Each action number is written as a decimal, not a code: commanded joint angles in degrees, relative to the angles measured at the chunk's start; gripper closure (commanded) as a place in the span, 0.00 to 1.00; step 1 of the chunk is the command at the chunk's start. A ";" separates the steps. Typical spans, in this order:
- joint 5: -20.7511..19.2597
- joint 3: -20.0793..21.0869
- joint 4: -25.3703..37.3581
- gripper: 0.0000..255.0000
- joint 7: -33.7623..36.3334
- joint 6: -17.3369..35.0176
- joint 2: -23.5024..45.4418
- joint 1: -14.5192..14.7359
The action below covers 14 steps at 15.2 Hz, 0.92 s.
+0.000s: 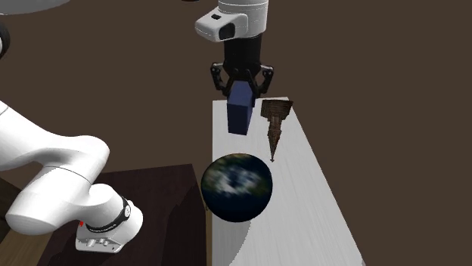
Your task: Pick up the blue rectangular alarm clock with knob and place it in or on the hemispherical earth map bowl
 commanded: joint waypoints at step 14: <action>-2.36 -10.64 -6.60 1.00 -15.38 1.85 -4.32 -4.75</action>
